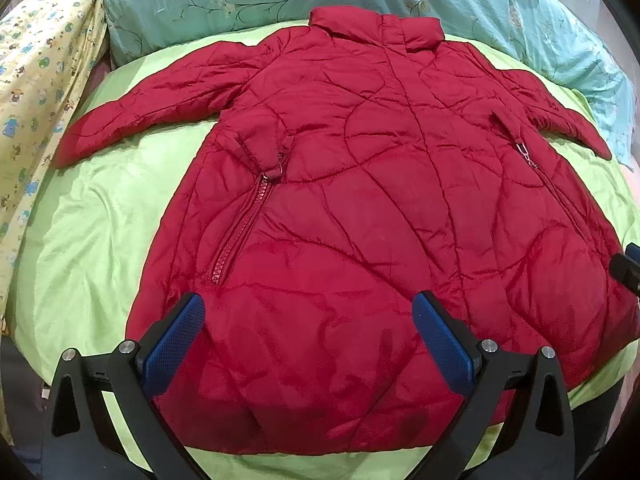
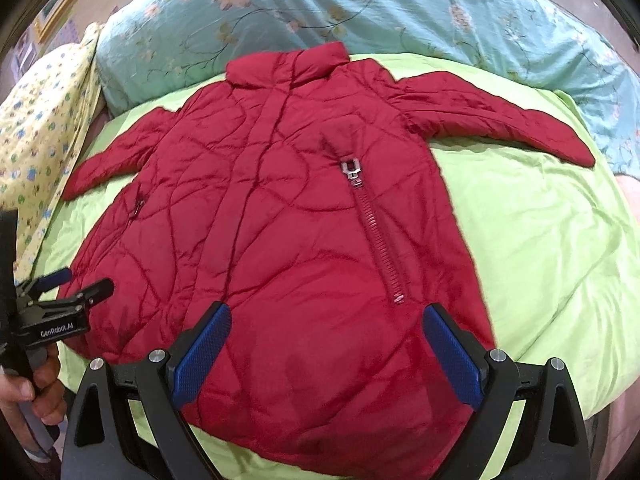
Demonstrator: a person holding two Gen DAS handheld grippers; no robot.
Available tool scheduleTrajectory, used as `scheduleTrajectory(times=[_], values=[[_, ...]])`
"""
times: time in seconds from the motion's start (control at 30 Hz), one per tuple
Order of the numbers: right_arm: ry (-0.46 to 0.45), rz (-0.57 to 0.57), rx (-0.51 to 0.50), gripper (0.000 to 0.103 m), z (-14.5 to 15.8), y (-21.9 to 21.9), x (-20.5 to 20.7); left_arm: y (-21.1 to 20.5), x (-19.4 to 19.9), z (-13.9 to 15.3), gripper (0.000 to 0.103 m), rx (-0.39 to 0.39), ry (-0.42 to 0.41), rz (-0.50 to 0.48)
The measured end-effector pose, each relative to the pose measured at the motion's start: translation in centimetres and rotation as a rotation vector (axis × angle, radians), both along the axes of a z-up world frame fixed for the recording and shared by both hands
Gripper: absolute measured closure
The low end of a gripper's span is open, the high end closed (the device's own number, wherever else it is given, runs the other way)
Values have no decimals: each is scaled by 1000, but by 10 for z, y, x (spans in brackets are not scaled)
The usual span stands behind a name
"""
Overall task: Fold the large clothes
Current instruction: 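Grasp the coat sleeve nearest the right tool with the right tool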
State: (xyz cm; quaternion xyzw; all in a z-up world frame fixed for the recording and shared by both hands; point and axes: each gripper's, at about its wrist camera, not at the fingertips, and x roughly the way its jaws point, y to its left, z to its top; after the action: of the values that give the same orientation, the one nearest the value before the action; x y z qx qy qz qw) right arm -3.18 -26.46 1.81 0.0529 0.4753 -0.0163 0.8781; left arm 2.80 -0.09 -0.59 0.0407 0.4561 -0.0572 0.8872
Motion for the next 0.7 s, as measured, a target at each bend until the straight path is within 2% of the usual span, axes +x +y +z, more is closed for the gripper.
scheduleTrajectory(times=[0.17, 0.43, 0.7], values=[[-10, -55, 40, 6, 2, -27, 7, 2, 9, 2, 0, -7, -4, -4], [-17, -157, 75, 6, 2, -76, 19, 7, 29, 1, 0, -70, 41, -2], [-28, -258, 130, 6, -1, -138, 41, 7, 50, 2, 0, -72, 67, 15]])
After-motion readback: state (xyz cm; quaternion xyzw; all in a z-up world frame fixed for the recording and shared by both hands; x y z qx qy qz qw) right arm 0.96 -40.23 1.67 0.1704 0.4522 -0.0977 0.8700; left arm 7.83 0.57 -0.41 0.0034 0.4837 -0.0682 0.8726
